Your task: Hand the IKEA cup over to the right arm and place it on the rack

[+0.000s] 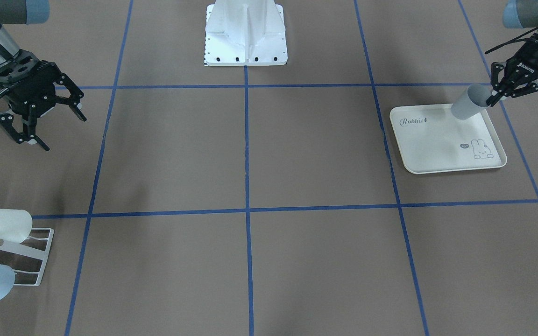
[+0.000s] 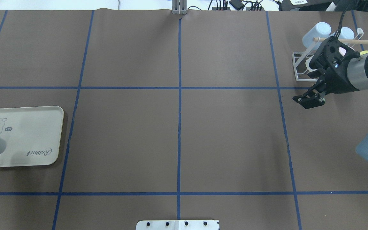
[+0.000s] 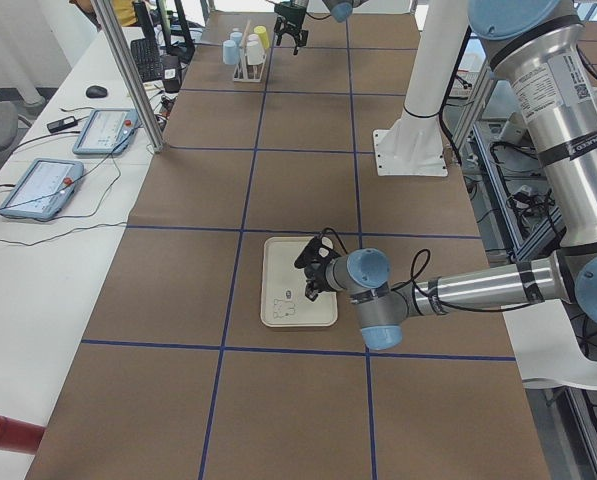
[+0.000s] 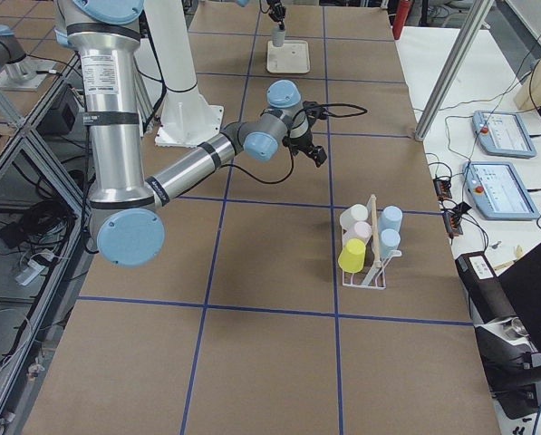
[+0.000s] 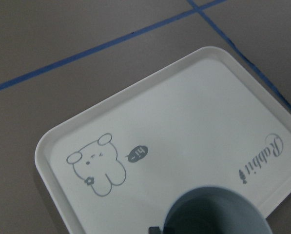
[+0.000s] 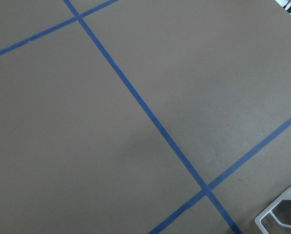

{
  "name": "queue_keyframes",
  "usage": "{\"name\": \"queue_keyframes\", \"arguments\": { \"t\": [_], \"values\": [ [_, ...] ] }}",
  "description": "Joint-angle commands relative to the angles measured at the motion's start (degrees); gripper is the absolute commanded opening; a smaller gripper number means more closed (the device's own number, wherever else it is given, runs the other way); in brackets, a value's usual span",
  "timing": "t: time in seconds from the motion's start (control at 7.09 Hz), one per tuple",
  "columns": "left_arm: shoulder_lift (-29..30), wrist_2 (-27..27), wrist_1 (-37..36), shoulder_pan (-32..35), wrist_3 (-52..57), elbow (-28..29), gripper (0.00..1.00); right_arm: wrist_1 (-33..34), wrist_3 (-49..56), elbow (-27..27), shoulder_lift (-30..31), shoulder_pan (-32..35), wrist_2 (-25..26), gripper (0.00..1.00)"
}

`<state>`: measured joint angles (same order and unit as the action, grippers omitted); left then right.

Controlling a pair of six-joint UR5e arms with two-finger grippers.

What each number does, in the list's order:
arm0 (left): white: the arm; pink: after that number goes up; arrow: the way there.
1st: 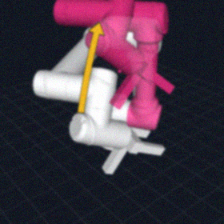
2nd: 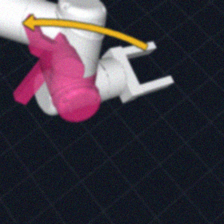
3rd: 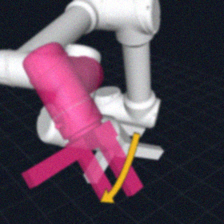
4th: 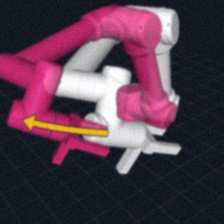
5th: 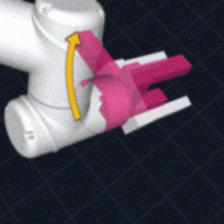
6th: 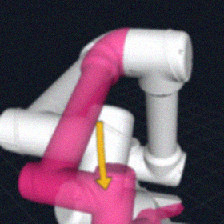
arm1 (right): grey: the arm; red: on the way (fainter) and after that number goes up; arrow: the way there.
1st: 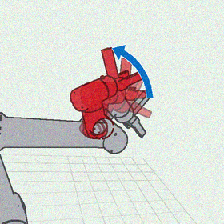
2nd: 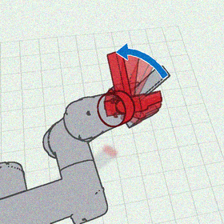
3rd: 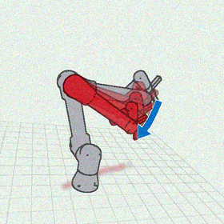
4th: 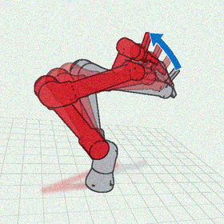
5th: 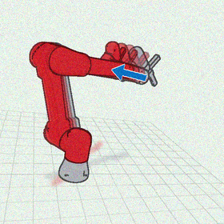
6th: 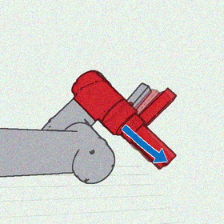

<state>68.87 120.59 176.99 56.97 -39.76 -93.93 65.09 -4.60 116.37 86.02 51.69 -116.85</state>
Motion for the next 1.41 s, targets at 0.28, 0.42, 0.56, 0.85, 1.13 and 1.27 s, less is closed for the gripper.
{"name": "queue_keyframes", "arguments": {
  "t": [0.28, 0.42, 0.56, 0.85, 1.13, 1.27],
  "values": [
    [14.8, 6.3, 0.3, -0.1, -31.6, -5.3, 0.00, -27.2, -7.9, -10.5, -0.8, -6.0, 0.2, 1.00],
    [19.5, 7.2, 0.2, -0.2, -40.6, -6.8, 0.00, -27.5, -8.1, -11.2, -4.1, -9.6, 0.7, 1.00],
    [24.7, 8.5, 0.2, -0.5, -48.6, -7.1, 0.00, -27.6, -8.1, -12.1, -7.6, -12.0, 2.2, 1.00],
    [32.5, 7.5, -0.2, -5.4, -58.2, -6.3, 0.00, -27.6, -10.8, -12.4, -13.1, -18.0, 9.3, 1.00],
    [35.9, 0.7, -2.3, -10.4, -59.9, -5.9, 0.00, -27.2, -12.6, -12.4, -18.6, -23.4, 17.2, 1.00],
    [37.4, -1.9, -4.0, -12.5, -59.9, -5.8, 0.00, -26.8, -13.1, -12.5, -20.3, -25.9, 20.1, 1.00]
  ]
}}
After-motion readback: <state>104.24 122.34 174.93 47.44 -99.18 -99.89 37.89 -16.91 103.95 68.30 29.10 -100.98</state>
